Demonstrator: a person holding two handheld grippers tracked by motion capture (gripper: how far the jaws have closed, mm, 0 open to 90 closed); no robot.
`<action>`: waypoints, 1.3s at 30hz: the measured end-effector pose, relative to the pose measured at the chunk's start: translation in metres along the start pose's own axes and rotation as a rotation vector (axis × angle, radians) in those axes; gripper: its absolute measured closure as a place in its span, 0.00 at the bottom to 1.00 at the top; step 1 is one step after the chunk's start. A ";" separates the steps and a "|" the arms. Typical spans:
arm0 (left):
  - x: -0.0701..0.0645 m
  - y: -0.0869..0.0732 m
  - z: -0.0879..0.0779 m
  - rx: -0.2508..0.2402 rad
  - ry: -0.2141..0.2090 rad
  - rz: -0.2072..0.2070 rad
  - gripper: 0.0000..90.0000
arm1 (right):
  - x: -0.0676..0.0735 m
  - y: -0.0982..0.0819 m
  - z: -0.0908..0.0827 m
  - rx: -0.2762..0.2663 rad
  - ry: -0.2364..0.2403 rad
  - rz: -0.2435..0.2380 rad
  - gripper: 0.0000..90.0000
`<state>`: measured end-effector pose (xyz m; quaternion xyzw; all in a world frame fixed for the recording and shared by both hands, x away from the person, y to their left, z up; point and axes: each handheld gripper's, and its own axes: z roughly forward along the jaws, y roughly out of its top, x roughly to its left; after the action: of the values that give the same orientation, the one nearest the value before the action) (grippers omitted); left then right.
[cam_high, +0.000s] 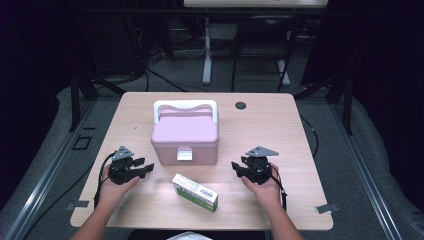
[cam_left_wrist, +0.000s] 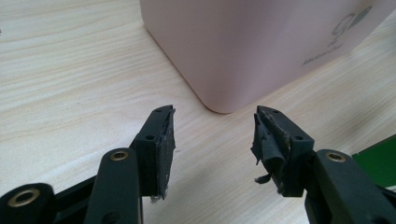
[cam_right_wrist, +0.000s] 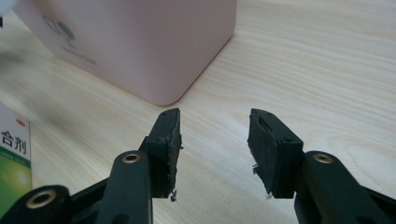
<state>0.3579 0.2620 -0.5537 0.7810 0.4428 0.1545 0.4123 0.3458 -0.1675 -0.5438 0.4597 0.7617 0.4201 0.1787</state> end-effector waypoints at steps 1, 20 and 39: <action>0.000 0.000 0.000 0.000 0.000 0.000 0.53 | 0.000 0.000 0.001 0.010 -0.002 -0.006 0.60; 0.002 -0.001 -0.006 0.012 -0.022 -0.012 0.52 | 0.010 0.004 0.006 0.054 0.063 -0.046 0.60; 0.007 -0.003 -0.008 0.015 0.006 -0.035 0.51 | 0.048 0.029 -0.013 0.068 0.255 -0.141 0.58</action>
<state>0.3550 0.2728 -0.5523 0.7759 0.4587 0.1463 0.4076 0.3291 -0.1265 -0.5078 0.3539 0.8225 0.4353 0.0937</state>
